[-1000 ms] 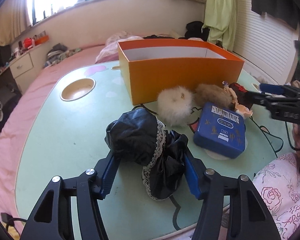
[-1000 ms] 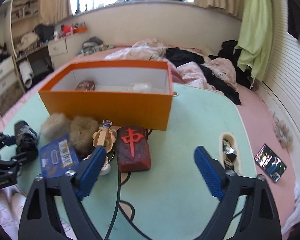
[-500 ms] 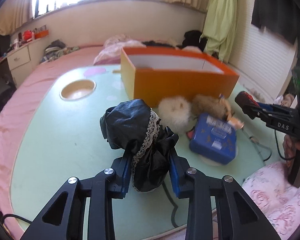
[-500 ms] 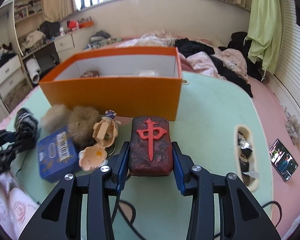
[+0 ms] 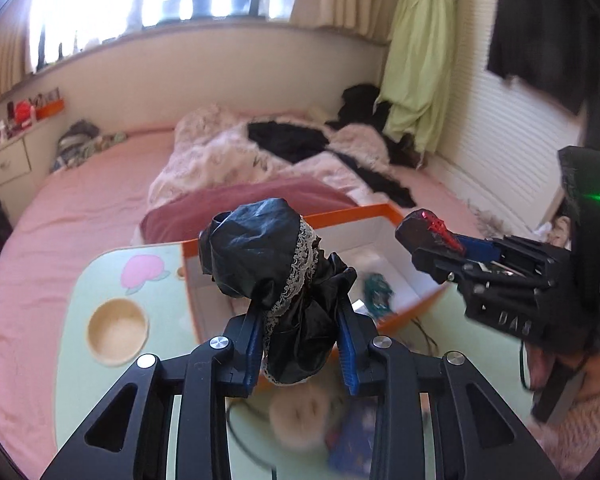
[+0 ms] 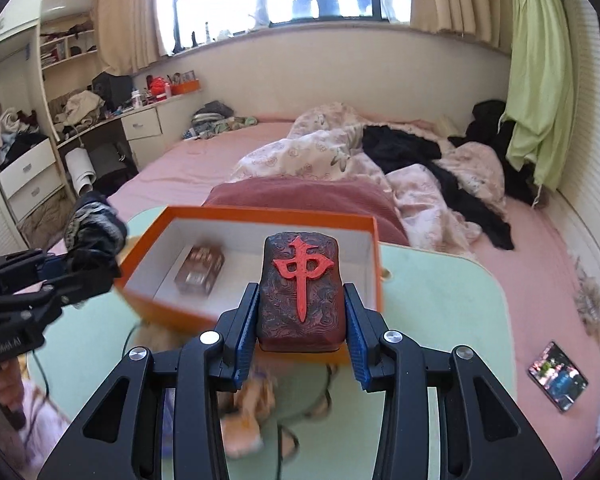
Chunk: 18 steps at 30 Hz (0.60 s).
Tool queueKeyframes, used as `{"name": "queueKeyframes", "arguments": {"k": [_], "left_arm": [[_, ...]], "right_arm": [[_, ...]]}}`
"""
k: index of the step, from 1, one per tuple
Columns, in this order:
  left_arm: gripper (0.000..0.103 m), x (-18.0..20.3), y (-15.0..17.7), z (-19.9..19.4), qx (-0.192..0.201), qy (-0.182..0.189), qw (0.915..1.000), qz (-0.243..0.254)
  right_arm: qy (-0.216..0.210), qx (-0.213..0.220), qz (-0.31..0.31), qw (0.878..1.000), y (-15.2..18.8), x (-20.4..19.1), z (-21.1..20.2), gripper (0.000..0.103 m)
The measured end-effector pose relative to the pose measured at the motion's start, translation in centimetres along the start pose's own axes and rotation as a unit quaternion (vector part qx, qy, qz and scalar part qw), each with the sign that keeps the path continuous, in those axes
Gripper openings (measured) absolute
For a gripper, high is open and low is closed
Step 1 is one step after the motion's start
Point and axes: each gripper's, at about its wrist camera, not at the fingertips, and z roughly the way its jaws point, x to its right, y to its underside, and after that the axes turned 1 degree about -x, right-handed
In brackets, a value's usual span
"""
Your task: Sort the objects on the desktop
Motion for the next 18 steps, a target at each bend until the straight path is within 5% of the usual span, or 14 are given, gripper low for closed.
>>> {"name": "queueKeyframes", "arguments": {"k": [5,9,13,18], "left_arm": [[0.035,-0.7,-0.6,4.4,-0.032,-0.011,0.9992,-0.023],[0.071,-0.6,-0.4,4.2,-0.022,-0.037,0.9989,-0.015],[0.09,-1.0,0.6,0.8,0.016,-0.02,0.9996,-0.014],[0.096,-1.2,3.3,-2.1,0.005,-0.01,0.9998,-0.014]], "right_arm": [[0.033,-0.038,0.013,0.999,-1.6,-0.2,4.8,0.041],[0.053,-0.051,0.028,0.997,-1.9,-0.4,6.3,0.042],[0.064,-0.025,0.032,0.997,-1.3,-0.4,4.5,0.053],[0.052,0.03,0.005,0.998,0.7,-1.1,-0.8,0.067]]}}
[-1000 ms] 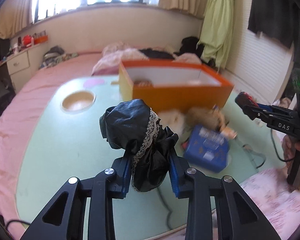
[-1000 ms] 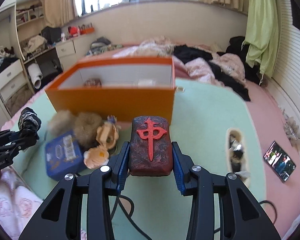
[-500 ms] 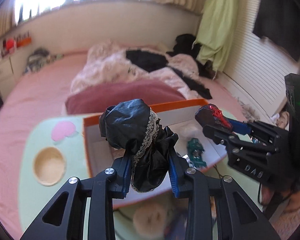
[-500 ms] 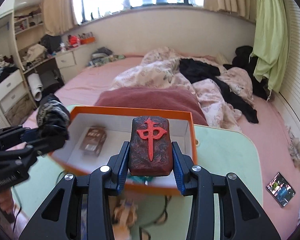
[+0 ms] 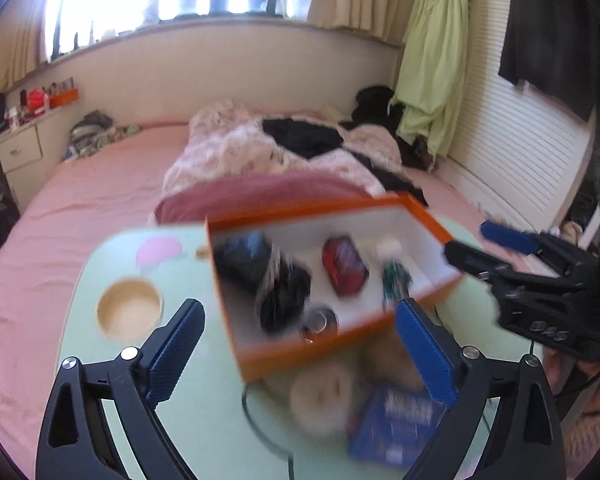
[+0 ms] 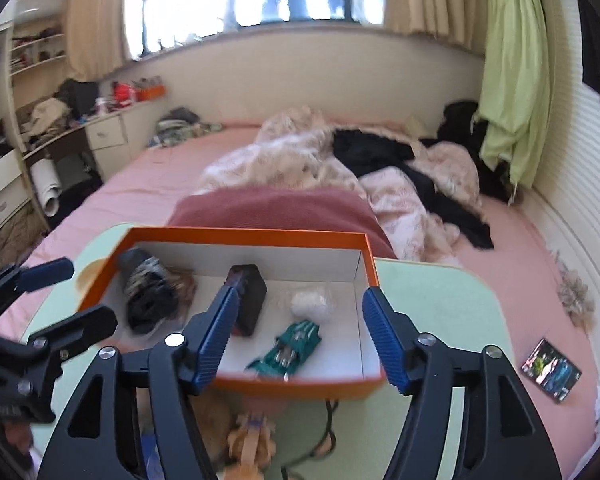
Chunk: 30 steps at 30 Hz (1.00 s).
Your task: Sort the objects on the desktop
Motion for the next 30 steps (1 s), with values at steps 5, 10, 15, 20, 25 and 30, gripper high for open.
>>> {"name": "queueKeyframes", "arguments": {"k": [5,10,15,20,25,30], "left_arm": [[0.096,-0.4,5.4,-0.8,-0.05,-0.003,0.9987,-0.008],[0.096,-0.2,10.3,-1.2,-0.071,-0.03,0.997,-0.007],[0.103,0.0,11.5,-0.5,-0.081,-0.083,0.993,0.025],[0.103,-0.2,11.4,-0.2,-0.077,-0.076,0.9938,0.024],[0.103,-0.1,11.3,-0.1,-0.075,-0.072,0.9942,0.025],[0.103,-0.1,11.4,-0.2,-0.075,-0.072,0.9943,0.025]], "right_arm": [[-0.026,-0.014,-0.045,0.999,4.6,-1.0,-4.0,0.074],[-0.065,-0.073,-0.057,0.994,10.2,-1.1,-4.4,0.074],[-0.04,-0.095,-0.073,0.992,12.8,-1.3,-3.6,0.074],[-0.045,-0.102,-0.046,0.993,14.4,-0.3,-3.1,0.087],[-0.054,-0.092,-0.051,0.993,14.4,0.2,-2.6,0.103],[-0.054,-0.09,-0.052,0.993,14.4,0.2,-2.5,0.103]]}}
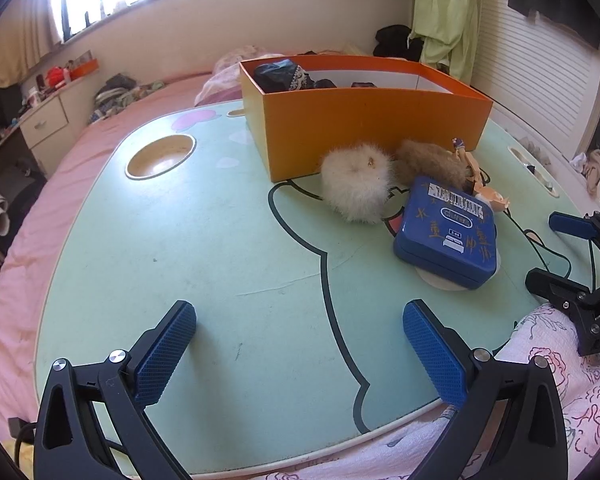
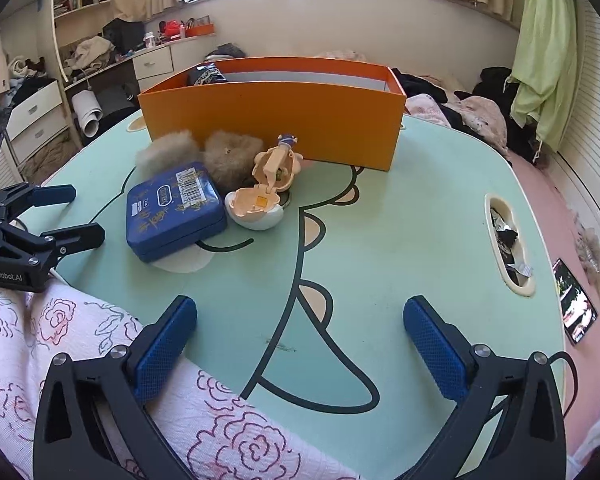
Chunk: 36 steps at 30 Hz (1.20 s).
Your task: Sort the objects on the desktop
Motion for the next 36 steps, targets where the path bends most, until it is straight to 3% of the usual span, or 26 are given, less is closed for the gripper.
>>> {"name": "queueKeyframes", "arguments": {"k": [28,33,36], "left_arm": [[0.103,0.0,0.1,-0.2,0.002,0.0,1.0,0.0],[0.1,1.0,-0.2,-0.9,0.018,0.001,0.9996,0.024],[0.093,2.2,-0.9,-2.2,0.047,0.033,0.997,0.052]], "right_arm": [[-0.003,-0.001,-0.003,1.0,0.0,-0.1,0.0,0.103],[-0.005,0.0,-0.003,1.0,0.0,-0.2,-0.1,0.103],[-0.005,0.0,-0.003,1.0,0.0,-0.1,-0.2,0.103]]}}
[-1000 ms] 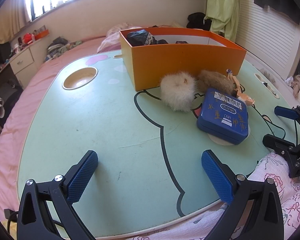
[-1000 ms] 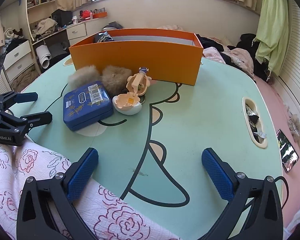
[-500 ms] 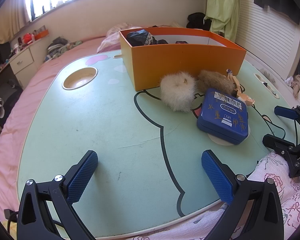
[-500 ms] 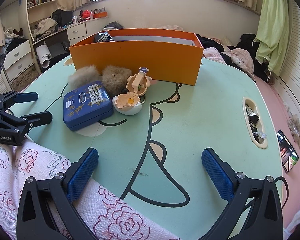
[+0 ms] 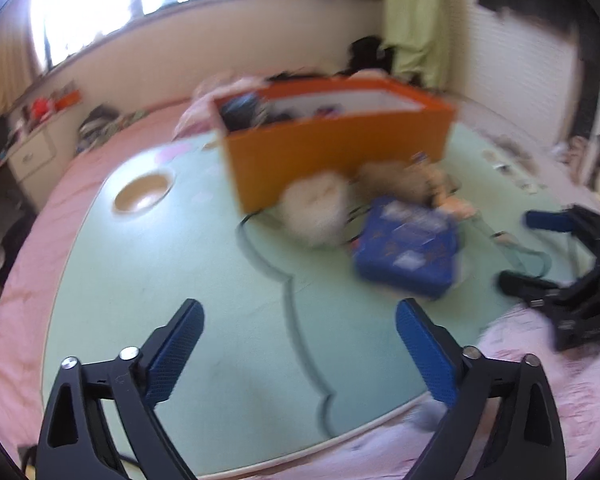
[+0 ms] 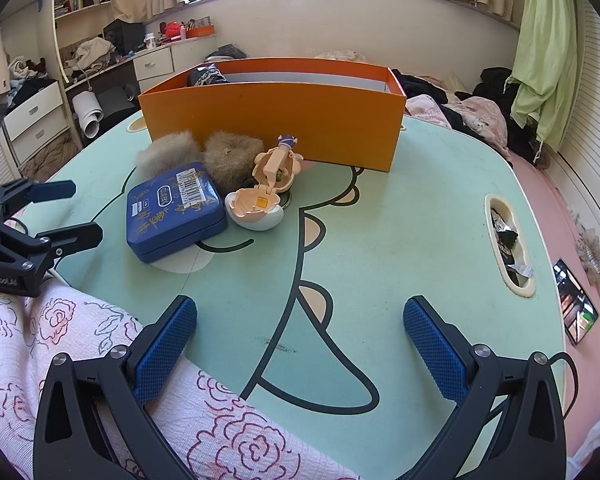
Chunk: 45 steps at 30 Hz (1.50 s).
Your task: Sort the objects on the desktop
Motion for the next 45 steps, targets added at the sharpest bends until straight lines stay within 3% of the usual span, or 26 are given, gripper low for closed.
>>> {"name": "queueKeyframes", "arguments": {"k": [4,8,14,16,19,22,25,27,36,42,45], "left_arm": [[0.087,1.7,-2.0,-0.7,0.016,0.045,0.9985,0.025],[0.082,4.1,-4.0,0.1,0.006,0.075,0.9952,0.063],[0.072,6.7,-5.4,3.0,-0.045,0.072,0.9899,0.114],[0.066,7.0,-5.5,4.2,-0.068,0.055,0.9892,0.117],[0.067,7.2,-5.2,4.8,-0.066,0.039,0.9897,0.121],[0.067,6.8,-4.8,5.4,-0.079,0.048,0.9888,0.117],[0.065,5.2,-4.7,6.1,-0.087,0.084,0.9898,0.075],[0.065,4.7,-4.4,5.8,-0.083,0.089,0.9907,0.06],[0.065,2.5,-2.0,0.0,-0.007,0.1,0.9947,0.023],[0.065,-0.5,1.2,0.1,-0.031,0.041,0.9985,-0.02],[0.066,-0.9,1.5,0.9,-0.029,0.012,0.9992,-0.024]], "right_arm": [[0.029,0.002,0.03,0.999,0.0,1.2,-0.1,0.103],[0.062,0.007,0.07,0.996,0.1,2.9,-0.2,0.103],[0.064,0.008,0.072,0.995,0.0,3.0,-0.3,0.103],[0.064,0.008,0.071,0.995,0.0,3.0,-0.3,0.103],[0.064,0.008,0.071,0.995,0.0,3.0,-0.3,0.103],[0.064,0.008,0.071,0.995,0.0,3.0,-0.3,0.103],[0.063,0.008,0.071,0.995,0.0,3.0,-0.2,0.103],[0.063,0.008,0.07,0.996,0.0,2.9,-0.3,0.103],[0.062,0.009,0.069,0.996,0.1,2.8,-0.4,0.103],[0.057,0.009,0.066,0.996,0.2,2.7,-0.5,0.103],[0.029,0.016,0.069,0.997,0.1,2.7,-0.8,0.103]]}}
